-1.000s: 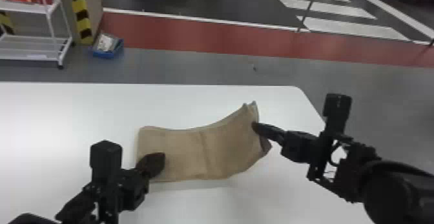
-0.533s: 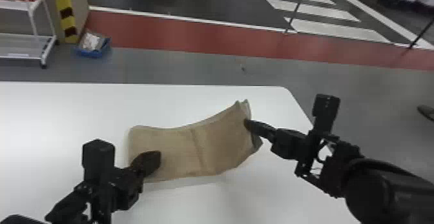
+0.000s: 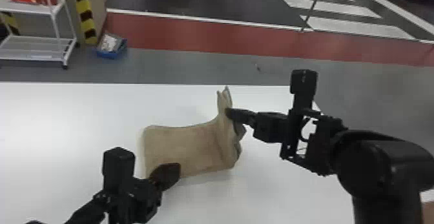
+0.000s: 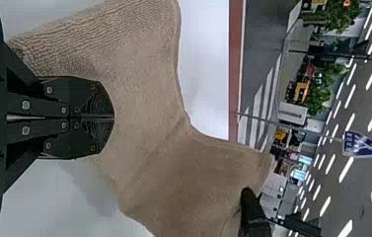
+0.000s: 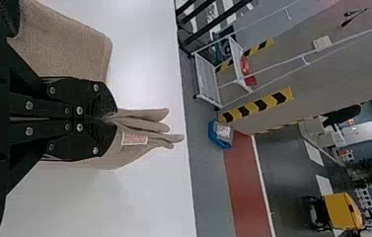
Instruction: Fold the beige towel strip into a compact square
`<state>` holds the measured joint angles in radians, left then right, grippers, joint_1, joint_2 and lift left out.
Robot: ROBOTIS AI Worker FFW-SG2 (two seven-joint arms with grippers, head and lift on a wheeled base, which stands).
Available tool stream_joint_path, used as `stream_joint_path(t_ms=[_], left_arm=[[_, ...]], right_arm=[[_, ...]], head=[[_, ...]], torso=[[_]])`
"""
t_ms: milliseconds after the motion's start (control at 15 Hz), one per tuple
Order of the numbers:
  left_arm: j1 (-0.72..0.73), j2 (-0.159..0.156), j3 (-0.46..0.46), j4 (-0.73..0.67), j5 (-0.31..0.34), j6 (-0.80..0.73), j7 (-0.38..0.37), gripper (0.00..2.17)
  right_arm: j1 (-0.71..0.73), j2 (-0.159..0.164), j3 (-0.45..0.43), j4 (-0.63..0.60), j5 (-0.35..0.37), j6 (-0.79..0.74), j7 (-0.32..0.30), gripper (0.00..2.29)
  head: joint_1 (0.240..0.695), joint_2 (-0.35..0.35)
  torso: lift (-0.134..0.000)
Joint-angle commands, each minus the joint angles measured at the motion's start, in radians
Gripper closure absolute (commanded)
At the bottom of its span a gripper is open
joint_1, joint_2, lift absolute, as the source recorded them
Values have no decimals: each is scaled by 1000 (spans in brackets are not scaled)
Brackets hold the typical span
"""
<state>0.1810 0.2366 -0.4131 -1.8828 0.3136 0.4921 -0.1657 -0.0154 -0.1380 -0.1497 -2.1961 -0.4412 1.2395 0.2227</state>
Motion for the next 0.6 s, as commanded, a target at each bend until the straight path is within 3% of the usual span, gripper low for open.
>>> stream_joint_path(t_ms=[0,267,533], left_arm=[[28,12,0,-38,1,13,0,1882],[32,13,19,-58,-2,-11,9,1882],[-32,7,26,40,-39,-140,31,1882]], right_arm=[[-32,1,51,1,1,2,-9,1214],[-38,0,55,-7,-5,64,-20,1214],[-25,-2,48,-34,-7,107,-20,1214]], head=[[695,-225],[695,-188],[695,-170]], torso=[[-124],[-124],[-124]])
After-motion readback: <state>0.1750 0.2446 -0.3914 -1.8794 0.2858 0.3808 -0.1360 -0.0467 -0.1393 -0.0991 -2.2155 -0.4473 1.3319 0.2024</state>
